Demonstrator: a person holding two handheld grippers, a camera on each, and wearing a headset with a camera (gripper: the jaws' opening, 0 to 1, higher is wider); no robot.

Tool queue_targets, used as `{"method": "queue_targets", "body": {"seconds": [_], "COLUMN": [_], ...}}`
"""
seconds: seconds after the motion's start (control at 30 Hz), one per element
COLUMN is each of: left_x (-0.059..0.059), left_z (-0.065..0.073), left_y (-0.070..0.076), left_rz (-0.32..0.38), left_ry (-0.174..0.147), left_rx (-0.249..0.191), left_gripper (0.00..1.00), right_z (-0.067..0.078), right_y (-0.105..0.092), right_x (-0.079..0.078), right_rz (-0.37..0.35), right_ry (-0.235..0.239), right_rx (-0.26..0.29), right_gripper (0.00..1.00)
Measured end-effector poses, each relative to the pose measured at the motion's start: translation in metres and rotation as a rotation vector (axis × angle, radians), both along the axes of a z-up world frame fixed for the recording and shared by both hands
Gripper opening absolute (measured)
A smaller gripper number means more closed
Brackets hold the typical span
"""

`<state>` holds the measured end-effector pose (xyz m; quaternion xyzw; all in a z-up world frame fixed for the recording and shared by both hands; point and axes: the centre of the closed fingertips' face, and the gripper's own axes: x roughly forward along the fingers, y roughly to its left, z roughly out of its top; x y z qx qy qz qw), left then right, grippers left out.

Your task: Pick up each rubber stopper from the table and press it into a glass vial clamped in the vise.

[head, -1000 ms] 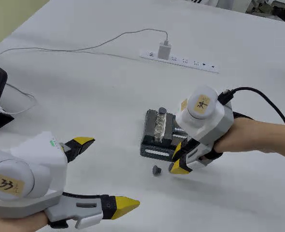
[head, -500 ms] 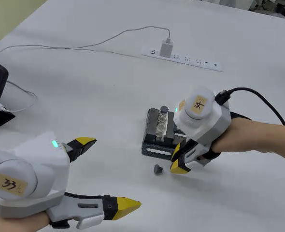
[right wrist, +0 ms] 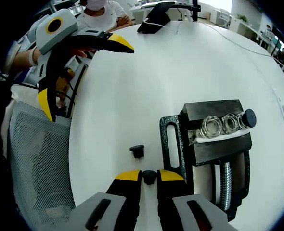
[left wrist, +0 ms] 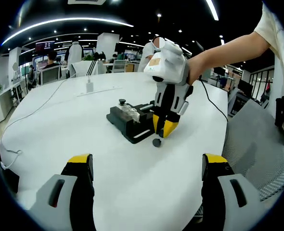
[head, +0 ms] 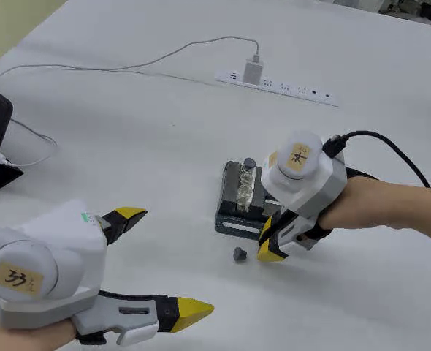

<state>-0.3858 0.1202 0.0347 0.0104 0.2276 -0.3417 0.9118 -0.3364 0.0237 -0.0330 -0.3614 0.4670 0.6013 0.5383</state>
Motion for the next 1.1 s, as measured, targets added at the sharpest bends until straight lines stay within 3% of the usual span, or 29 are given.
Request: {"method": "queue_targets", "body": {"seconds": [0.4, 0.5, 0.67, 0.83, 1.07, 1.1], "left_x": [0.002, 0.003, 0.007, 0.014, 0.029, 0.032], "left_z": [0.002, 0.005, 0.008, 0.018, 0.049, 0.055], "left_y": [-0.001, -0.001, -0.002, -0.006, -0.019, -0.021], "left_rz": [-0.001, -0.001, 0.001, 0.004, -0.001, -0.004], "left_ry": [-0.006, -0.010, -0.016, -0.032, -0.103, -0.127], "left_rx": [0.002, -0.003, -0.008, -0.037, -0.086, -0.093], "left_gripper": [0.91, 0.91, 0.89, 0.83, 0.70, 0.67], "right_z": [0.000, 0.007, 0.032, 0.070, 0.124, 0.133], "right_y": [-0.001, 0.001, 0.013, 0.027, 0.041, 0.043], "right_x": [-0.001, 0.002, 0.010, 0.014, 0.012, 0.012], "right_rz": [-0.023, -0.048, -0.120, -0.174, -0.272, -0.289], "right_ry": [0.007, 0.003, -0.024, -0.063, -0.080, -0.085], "right_rx": [-0.002, 0.029, 0.155, 0.316, 0.552, 0.594], "right_gripper": [0.08, 0.08, 0.08, 0.08, 0.08, 0.08]}}
